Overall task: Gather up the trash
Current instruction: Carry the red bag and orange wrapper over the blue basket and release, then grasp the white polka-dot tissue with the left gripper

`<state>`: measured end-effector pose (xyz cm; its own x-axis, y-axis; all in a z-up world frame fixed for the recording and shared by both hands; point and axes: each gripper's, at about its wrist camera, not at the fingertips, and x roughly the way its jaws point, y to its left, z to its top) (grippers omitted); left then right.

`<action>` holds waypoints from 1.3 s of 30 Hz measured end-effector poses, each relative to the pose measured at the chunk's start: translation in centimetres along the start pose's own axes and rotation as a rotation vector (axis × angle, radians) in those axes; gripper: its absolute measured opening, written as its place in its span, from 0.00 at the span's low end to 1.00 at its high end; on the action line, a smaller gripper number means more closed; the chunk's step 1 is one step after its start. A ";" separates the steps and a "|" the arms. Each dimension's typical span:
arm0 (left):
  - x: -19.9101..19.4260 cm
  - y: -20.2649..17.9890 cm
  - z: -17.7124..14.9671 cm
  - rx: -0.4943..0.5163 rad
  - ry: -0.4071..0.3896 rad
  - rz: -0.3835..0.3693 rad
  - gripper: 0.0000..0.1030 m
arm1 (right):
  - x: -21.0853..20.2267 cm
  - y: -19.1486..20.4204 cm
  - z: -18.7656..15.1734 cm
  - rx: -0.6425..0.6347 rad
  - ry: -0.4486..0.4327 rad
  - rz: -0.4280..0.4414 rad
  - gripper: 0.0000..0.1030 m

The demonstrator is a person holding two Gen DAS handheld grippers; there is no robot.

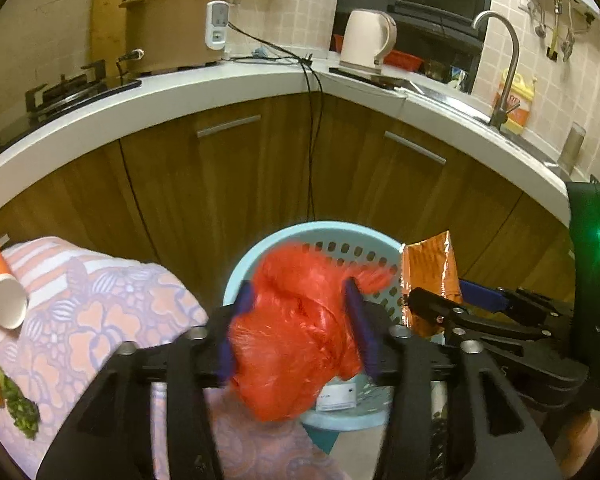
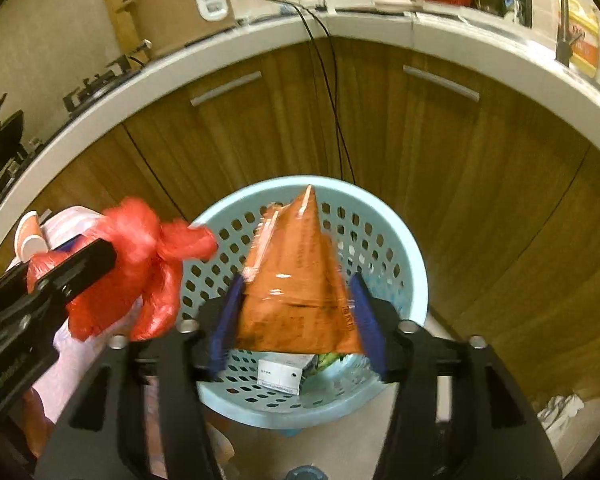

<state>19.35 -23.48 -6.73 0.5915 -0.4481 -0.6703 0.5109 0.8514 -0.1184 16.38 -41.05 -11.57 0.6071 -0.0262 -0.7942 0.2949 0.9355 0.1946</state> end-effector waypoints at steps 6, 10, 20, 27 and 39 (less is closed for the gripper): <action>-0.9 1.1 0.0 -0.026 -0.007 -0.006 0.70 | 0.5 -0.3 -0.2 0.024 0.020 0.001 0.65; -2.1 2.1 -0.2 -0.054 -0.024 -0.008 0.73 | 0.1 -0.2 -0.1 0.035 0.016 0.004 0.67; -5.5 4.5 -0.8 -0.110 -0.069 -0.004 0.73 | -1.3 1.7 0.1 0.009 -0.008 0.008 0.79; -8.3 6.2 -1.3 -0.135 -0.105 0.013 0.73 | -2.6 3.4 0.2 -0.020 -0.036 -0.007 0.84; -12.9 10.5 -4.0 -0.231 -0.157 0.069 0.73 | -5.2 10.5 -1.2 -0.120 -0.104 0.113 0.85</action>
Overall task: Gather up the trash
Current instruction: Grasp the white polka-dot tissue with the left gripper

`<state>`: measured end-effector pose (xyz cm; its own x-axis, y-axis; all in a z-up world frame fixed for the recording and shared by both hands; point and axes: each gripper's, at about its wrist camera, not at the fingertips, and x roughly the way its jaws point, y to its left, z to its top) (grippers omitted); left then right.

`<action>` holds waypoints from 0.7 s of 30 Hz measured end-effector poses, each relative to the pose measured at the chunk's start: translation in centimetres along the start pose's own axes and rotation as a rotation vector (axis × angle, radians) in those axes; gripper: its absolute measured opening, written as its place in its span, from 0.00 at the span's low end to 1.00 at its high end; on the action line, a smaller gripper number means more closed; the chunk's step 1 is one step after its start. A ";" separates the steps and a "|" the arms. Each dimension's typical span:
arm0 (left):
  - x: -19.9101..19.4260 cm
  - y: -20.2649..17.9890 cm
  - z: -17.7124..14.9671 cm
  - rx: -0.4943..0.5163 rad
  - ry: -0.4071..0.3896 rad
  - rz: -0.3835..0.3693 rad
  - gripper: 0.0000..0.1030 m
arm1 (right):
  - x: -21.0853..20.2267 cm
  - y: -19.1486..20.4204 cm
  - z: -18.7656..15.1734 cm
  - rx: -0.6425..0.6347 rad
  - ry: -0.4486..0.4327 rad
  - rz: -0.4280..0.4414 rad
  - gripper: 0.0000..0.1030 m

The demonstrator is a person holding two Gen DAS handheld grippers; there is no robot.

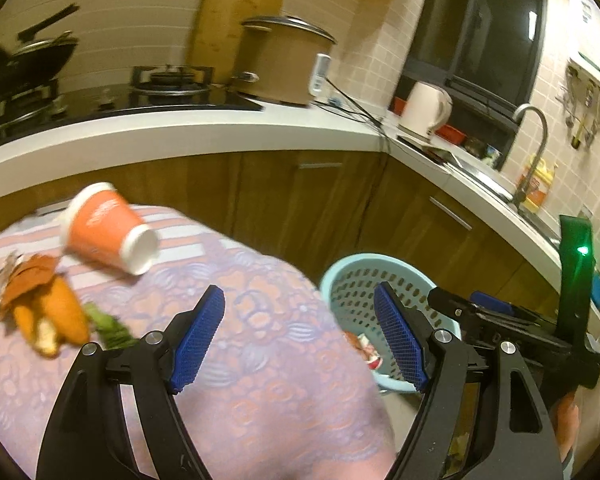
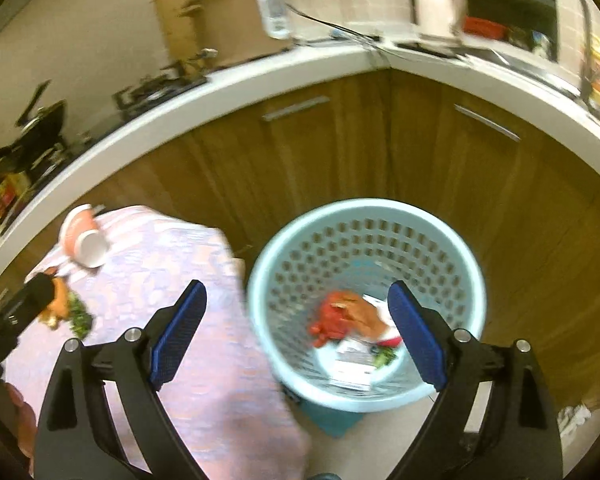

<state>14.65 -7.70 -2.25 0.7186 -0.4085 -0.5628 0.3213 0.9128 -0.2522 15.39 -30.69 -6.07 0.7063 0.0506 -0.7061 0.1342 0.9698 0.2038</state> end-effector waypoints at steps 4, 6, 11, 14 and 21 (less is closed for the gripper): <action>-1.9 2.6 -0.3 -0.043 -0.026 0.041 0.73 | 0.2 4.9 -1.1 -0.081 -0.013 0.079 0.85; -3.0 4.4 -0.3 -0.072 -0.042 0.074 0.73 | 0.5 7.4 -1.9 -0.121 -0.015 0.112 0.84; -5.3 8.8 -0.2 -0.141 -0.074 0.154 0.73 | 1.8 12.0 -3.5 -0.180 0.003 0.179 0.80; -6.8 12.1 -0.1 -0.182 -0.093 0.208 0.73 | 2.7 14.3 -4.4 -0.209 0.016 0.214 0.77; -8.9 19.5 0.0 -0.214 -0.080 0.313 0.73 | 5.6 18.4 -6.5 -0.275 0.077 0.257 0.65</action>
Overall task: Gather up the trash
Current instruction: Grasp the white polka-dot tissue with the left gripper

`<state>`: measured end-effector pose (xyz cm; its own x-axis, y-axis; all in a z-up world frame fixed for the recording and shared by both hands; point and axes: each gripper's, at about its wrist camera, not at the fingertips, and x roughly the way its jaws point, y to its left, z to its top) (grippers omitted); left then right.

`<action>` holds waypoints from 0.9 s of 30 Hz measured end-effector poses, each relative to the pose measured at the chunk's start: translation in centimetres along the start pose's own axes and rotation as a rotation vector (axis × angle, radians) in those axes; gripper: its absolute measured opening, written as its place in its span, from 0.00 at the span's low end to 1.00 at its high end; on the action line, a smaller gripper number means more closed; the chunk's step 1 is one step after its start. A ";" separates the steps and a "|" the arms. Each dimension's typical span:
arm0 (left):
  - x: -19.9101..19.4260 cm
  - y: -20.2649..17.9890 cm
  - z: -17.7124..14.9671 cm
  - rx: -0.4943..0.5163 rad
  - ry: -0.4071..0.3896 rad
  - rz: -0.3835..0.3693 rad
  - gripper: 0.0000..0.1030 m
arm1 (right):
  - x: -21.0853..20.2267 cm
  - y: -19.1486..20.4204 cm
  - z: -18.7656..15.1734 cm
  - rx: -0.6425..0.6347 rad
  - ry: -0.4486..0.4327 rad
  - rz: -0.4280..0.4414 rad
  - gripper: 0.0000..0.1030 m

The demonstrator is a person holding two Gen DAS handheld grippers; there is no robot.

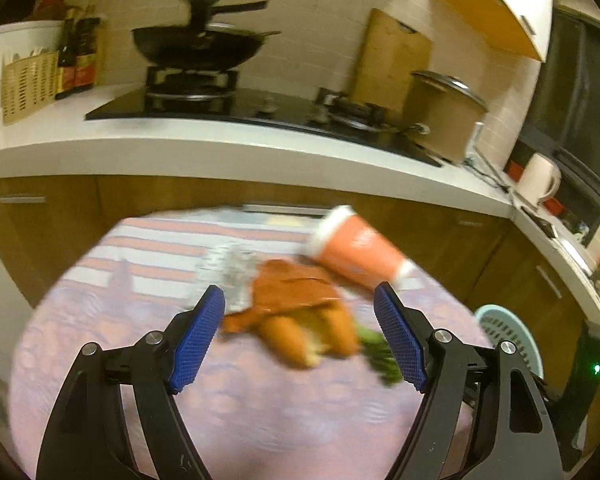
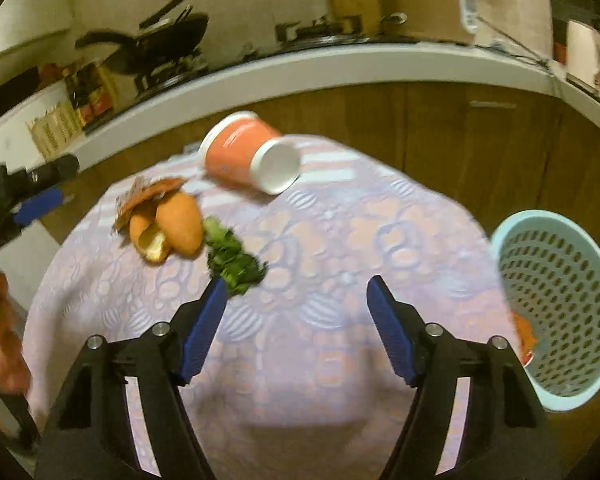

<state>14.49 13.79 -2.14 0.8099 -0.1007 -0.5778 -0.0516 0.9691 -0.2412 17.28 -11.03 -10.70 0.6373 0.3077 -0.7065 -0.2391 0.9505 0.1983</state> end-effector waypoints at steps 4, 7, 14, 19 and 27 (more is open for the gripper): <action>1.7 2.4 0.7 0.042 0.052 0.007 0.73 | 0.8 1.2 -0.1 -0.048 0.010 -0.017 0.62; 4.2 3.2 0.9 0.057 0.109 0.014 0.73 | 1.2 1.6 0.1 -0.063 0.015 -0.016 0.62; 8.9 3.5 0.6 0.113 0.178 0.055 0.73 | 2.1 1.9 0.0 -0.085 0.043 -0.027 0.62; 9.9 5.4 0.8 0.048 0.193 0.021 0.76 | 2.4 2.1 -0.1 -0.096 0.050 -0.035 0.62; 10.3 7.9 0.5 -0.057 0.204 -0.014 0.48 | 2.2 2.4 -0.1 -0.111 0.035 -0.046 0.62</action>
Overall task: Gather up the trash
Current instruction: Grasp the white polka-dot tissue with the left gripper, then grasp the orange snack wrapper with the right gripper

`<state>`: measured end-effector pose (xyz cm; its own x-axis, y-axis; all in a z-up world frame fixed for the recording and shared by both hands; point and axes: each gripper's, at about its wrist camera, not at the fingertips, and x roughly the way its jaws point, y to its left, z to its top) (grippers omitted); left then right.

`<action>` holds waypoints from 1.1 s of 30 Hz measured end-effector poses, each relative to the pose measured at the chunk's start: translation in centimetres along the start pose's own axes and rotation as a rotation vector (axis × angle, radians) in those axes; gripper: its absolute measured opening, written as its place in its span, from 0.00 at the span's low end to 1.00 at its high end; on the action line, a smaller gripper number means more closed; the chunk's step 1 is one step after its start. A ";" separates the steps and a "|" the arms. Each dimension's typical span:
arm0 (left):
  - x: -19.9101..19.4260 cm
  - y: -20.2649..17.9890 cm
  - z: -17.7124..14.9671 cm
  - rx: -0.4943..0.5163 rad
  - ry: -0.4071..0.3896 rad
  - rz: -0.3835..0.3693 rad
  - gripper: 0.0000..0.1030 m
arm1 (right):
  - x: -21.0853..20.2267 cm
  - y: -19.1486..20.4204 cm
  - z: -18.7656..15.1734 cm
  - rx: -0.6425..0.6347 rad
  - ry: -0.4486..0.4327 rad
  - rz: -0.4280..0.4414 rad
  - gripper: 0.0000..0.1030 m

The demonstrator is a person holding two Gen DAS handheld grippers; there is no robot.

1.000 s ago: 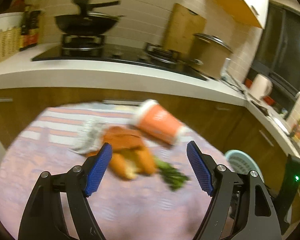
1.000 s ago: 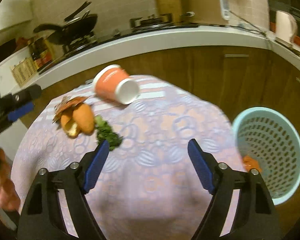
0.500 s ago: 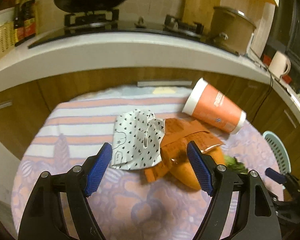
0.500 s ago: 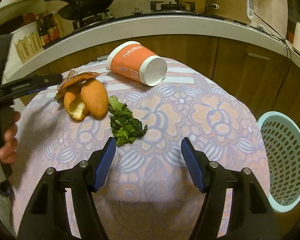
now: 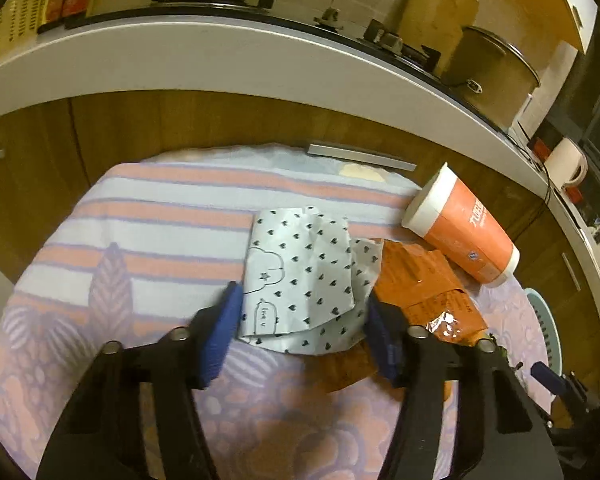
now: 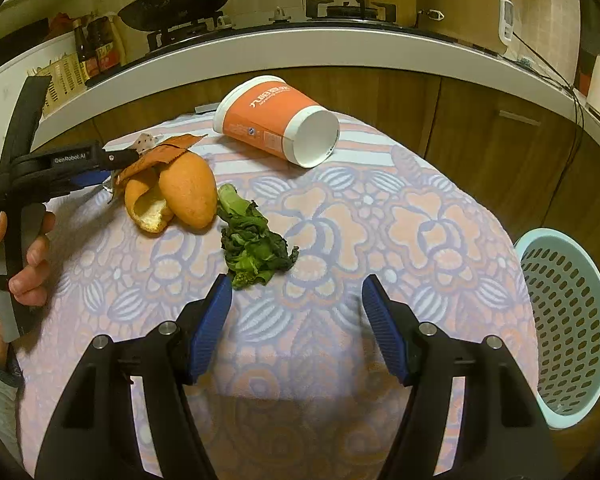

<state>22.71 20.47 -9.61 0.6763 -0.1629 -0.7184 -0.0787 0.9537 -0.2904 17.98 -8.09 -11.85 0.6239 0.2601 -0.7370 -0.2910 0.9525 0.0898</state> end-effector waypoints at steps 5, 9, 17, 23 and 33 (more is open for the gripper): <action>-0.1 -0.2 -0.3 0.000 -0.012 0.012 0.18 | -0.6 1.0 0.6 -0.016 0.012 0.044 0.62; -0.7 0.1 -0.4 -0.020 -0.039 -0.005 0.02 | -1.8 2.9 2.9 -0.051 -0.028 0.090 0.62; -2.9 0.0 -0.6 -0.032 -0.114 -0.023 0.02 | 1.0 7.1 7.4 -0.077 -0.035 0.147 0.62; -3.7 0.5 -0.2 -0.042 -0.150 0.039 0.02 | 5.4 8.8 9.1 -0.037 0.012 0.159 0.64; -3.7 2.4 0.3 -0.098 -0.146 0.063 0.02 | 8.9 12.2 10.5 -0.121 0.056 0.133 0.71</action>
<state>20.18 23.47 -7.47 0.7665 -0.0587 -0.6395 -0.1904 0.9303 -0.3136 27.58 7.50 -10.28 0.5341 0.3700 -0.7602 -0.4557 0.8833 0.1098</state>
